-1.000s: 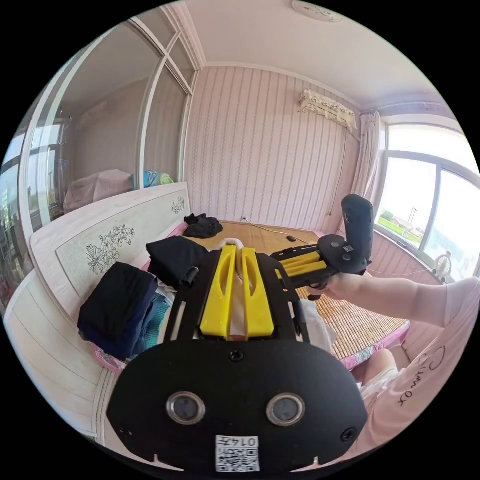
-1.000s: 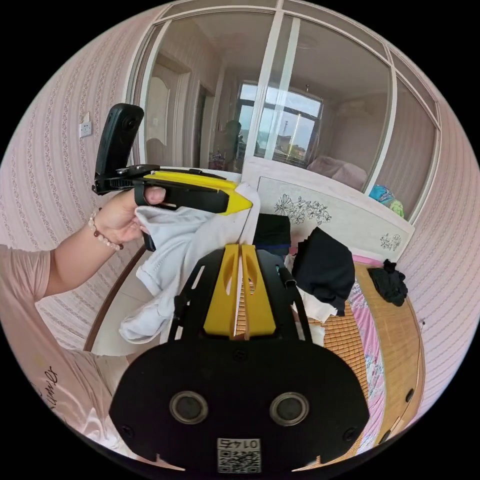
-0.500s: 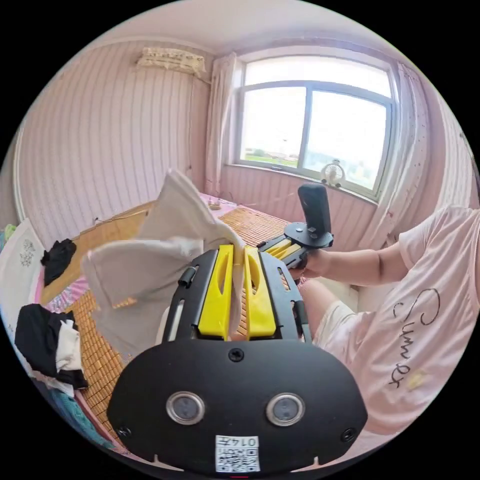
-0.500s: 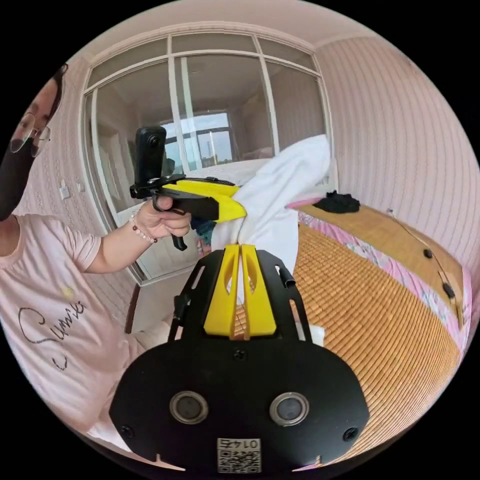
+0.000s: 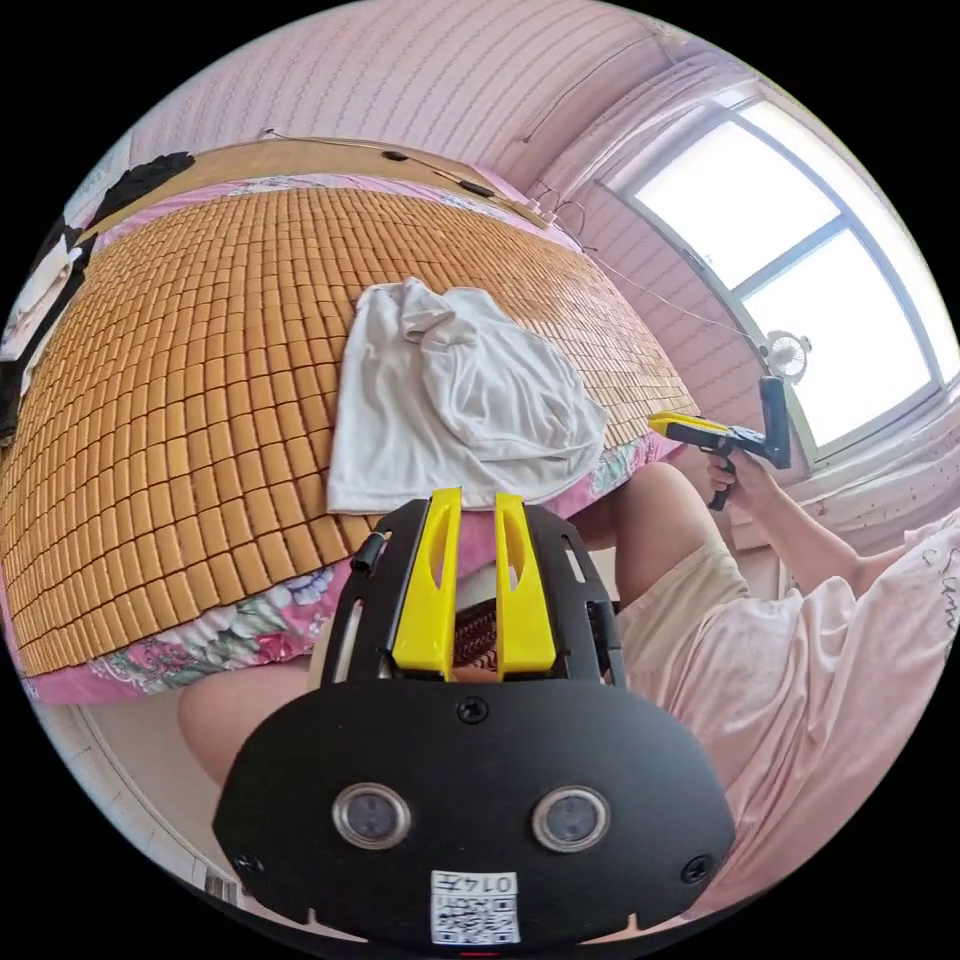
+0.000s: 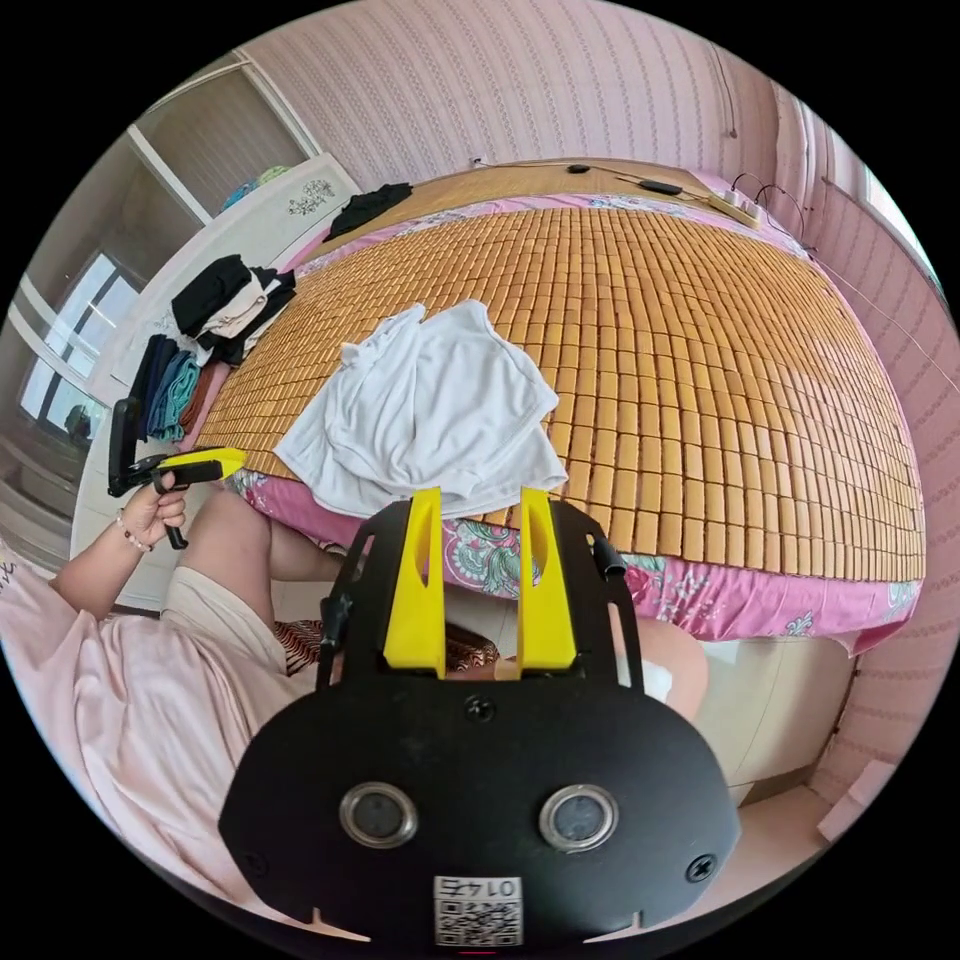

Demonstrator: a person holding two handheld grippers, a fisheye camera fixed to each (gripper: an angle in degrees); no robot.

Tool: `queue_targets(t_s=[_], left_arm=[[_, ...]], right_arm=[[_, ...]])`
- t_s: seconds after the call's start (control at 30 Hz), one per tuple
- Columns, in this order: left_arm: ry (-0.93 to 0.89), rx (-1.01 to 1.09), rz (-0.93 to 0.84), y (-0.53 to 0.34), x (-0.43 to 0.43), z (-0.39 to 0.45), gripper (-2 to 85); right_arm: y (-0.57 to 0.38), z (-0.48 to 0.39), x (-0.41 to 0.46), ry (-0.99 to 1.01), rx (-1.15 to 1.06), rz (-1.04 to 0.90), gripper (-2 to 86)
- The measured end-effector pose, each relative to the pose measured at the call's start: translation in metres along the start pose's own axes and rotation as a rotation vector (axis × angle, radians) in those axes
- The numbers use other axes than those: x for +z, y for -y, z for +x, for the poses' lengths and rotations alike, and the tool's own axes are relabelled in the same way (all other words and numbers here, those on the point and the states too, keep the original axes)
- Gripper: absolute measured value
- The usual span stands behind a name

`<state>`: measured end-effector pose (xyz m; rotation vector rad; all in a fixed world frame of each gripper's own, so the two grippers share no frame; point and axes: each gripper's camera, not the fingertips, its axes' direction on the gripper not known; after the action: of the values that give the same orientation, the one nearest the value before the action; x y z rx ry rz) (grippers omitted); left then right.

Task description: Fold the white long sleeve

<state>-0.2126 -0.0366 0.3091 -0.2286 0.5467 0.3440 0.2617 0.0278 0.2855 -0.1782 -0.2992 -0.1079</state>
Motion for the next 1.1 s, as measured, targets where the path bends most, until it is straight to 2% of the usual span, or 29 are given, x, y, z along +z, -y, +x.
queue_targets(t_s=[0.17,0.3,0.4,0.47,0.53,0.63,0.7,0.77,0.9,1.1], left_arm=[[0.117,-0.117,-0.014,0.013,0.012,-0.028,9.1],[0.102,-0.147,-0.126,0.022,0.046,-0.032,11.8],[0.168,-0.123,-0.149,0.019,0.053,-0.024,8.4],[0.205,-0.119,-0.153,0.014,0.047,-0.020,5.2],[0.161,-0.102,-0.118,0.007,0.031,-0.017,1.6],[0.059,-0.076,0.027,-0.011,-0.020,-0.011,-0.6],[-0.073,-0.060,0.227,-0.020,-0.075,-0.008,-0.9],[-0.118,-0.031,0.369,-0.018,-0.120,-0.001,-0.9],[-0.093,0.080,0.635,-0.010,-0.238,0.035,-1.0],[-0.068,0.224,0.894,-0.051,-0.376,0.089,-1.0]], right_arm=[[0.024,0.034,0.035,-0.151,0.065,-0.121,12.8],[0.028,0.051,0.047,-0.125,0.087,-0.177,10.8],[0.021,0.053,0.043,-0.197,0.051,-0.201,3.3],[0.010,0.060,0.030,-0.145,0.031,-0.195,1.4],[-0.002,0.072,0.008,-0.071,0.067,-0.132,0.6],[-0.020,0.106,-0.048,0.169,0.159,0.059,0.0],[-0.024,0.124,-0.088,0.261,0.175,0.186,-0.1],[-0.017,0.131,-0.142,0.340,0.128,0.317,0.0],[-0.005,0.117,-0.230,0.359,-0.005,0.504,0.2],[-0.043,0.112,-0.384,0.377,-0.079,0.844,0.4]])
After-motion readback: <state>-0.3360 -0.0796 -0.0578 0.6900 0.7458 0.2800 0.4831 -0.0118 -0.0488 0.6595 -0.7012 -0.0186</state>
